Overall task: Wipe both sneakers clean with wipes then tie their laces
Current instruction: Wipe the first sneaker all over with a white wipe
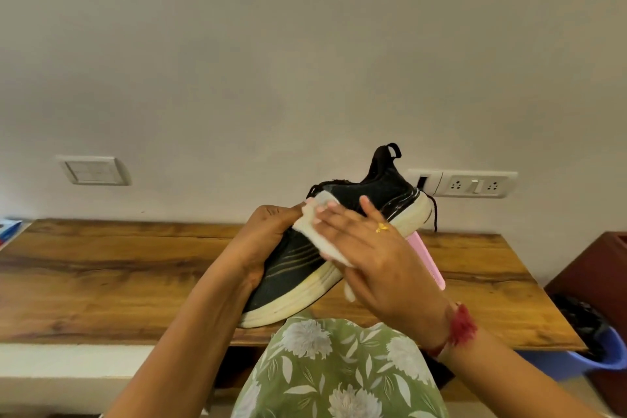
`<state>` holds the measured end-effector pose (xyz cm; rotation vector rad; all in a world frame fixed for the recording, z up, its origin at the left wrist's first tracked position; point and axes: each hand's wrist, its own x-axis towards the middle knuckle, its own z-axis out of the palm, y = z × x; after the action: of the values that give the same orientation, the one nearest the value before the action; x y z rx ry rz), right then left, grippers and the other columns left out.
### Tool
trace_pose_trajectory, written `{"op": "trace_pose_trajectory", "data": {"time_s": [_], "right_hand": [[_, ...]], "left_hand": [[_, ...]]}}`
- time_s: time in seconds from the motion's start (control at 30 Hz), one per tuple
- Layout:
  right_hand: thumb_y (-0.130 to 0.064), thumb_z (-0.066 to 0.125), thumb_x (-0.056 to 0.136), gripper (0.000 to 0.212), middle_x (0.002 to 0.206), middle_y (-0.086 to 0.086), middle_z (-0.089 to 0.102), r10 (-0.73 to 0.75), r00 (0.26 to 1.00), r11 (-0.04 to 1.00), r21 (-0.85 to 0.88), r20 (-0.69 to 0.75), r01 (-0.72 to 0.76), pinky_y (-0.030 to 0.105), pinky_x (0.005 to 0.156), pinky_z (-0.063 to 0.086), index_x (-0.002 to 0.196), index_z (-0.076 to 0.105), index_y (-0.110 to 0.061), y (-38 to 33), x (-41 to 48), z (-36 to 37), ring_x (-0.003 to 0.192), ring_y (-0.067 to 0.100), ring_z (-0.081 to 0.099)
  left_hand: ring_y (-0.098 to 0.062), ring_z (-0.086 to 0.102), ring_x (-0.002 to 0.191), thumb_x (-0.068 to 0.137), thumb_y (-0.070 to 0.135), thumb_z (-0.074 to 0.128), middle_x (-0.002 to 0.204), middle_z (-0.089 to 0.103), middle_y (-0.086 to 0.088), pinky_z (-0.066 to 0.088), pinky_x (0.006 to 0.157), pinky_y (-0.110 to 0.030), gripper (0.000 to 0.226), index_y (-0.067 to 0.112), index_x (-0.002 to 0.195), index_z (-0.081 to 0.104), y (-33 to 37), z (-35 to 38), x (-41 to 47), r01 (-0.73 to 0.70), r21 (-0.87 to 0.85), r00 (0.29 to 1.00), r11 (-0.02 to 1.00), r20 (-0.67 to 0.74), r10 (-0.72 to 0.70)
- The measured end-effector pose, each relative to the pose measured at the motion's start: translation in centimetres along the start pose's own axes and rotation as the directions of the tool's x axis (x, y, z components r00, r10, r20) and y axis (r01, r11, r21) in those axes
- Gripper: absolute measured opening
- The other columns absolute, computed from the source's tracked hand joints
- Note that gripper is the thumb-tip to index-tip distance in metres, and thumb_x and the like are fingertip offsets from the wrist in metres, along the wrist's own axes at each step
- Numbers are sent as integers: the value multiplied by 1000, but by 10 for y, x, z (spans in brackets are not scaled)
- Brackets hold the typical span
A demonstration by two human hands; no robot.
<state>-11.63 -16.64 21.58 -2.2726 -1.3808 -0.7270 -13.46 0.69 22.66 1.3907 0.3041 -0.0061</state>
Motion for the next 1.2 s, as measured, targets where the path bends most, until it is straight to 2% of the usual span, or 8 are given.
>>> {"op": "trace_pose_trajectory", "data": {"time_s": [0.17, 0.5, 0.6, 0.73, 0.83, 0.97, 1.1, 1.2], "right_hand": [[-25, 40, 98, 37, 130, 2, 57, 415, 833, 897, 316, -365, -309, 40, 117, 22, 133, 48, -14, 27, -4, -31, 119, 2, 51], [-15, 45, 91, 43, 138, 16, 48, -23, 997, 959, -283, -76, 0, 44, 116, 22, 131, 51, 0, 28, -25, -6, 132, 26, 42], [-16, 44, 91, 45, 140, 16, 47, 80, 987, 971, -213, -136, -108, 44, 117, 20, 133, 48, 0, 27, -20, -7, 134, 27, 40], [-20, 43, 92, 42, 137, 15, 50, -96, 995, 965, -247, -5, 91, 40, 117, 19, 129, 52, -1, 13, -26, 6, 131, 23, 41], [-17, 46, 91, 42, 136, 16, 51, 16, 995, 973, -227, -98, -38, 42, 118, 18, 129, 52, 0, 19, -24, 2, 133, 23, 40], [-19, 47, 91, 42, 135, 17, 52, -140, 990, 964, -225, 20, 141, 44, 115, 23, 128, 54, 1, 4, -30, 13, 130, 26, 45], [-17, 48, 90, 42, 135, 18, 52, 1, 996, 962, -273, -90, -26, 45, 116, 20, 128, 53, 1, 19, -23, 2, 129, 28, 46], [-19, 46, 93, 43, 137, 18, 50, -65, 998, 966, -252, -25, 57, 45, 116, 22, 130, 50, 2, 3, -27, 15, 131, 29, 44]], "left_hand": [[-21, 66, 59, 76, 40, 68, 69, 70, -10, 52, 54, -23, 36, 4, 77, 73, 4, -6, 0, 63, -38, 998, 997, 22, -63], [-21, 67, 63, 78, 38, 68, 74, 71, -10, 53, 62, -26, 33, 6, 81, 73, 0, -4, 4, 111, -105, 993, 988, 40, -108], [-20, 66, 62, 84, 38, 66, 74, 69, -9, 53, 63, -27, 32, 6, 84, 71, 2, -4, 6, 132, -99, 991, 986, 36, -129], [-26, 66, 71, 79, 38, 70, 84, 70, -14, 53, 79, -35, 40, 1, 94, 71, 2, -4, 7, 152, -111, 988, 982, 37, -149], [-23, 66, 68, 83, 37, 67, 80, 70, -11, 53, 72, -31, 35, 3, 90, 71, 1, -4, 8, 153, -116, 988, 981, 41, -150], [-26, 66, 69, 73, 40, 71, 83, 70, -14, 53, 74, -33, 42, 3, 93, 72, -2, -5, 7, 177, -106, 984, 979, 47, -172], [-23, 66, 68, 73, 40, 70, 81, 70, -12, 53, 72, -31, 40, 3, 90, 71, -4, -6, 9, 170, -123, 985, 978, 57, -164], [-26, 66, 69, 72, 40, 71, 83, 70, -14, 53, 75, -33, 42, 3, 90, 72, -5, -6, 11, 170, -104, 985, 980, 55, -165]]}}
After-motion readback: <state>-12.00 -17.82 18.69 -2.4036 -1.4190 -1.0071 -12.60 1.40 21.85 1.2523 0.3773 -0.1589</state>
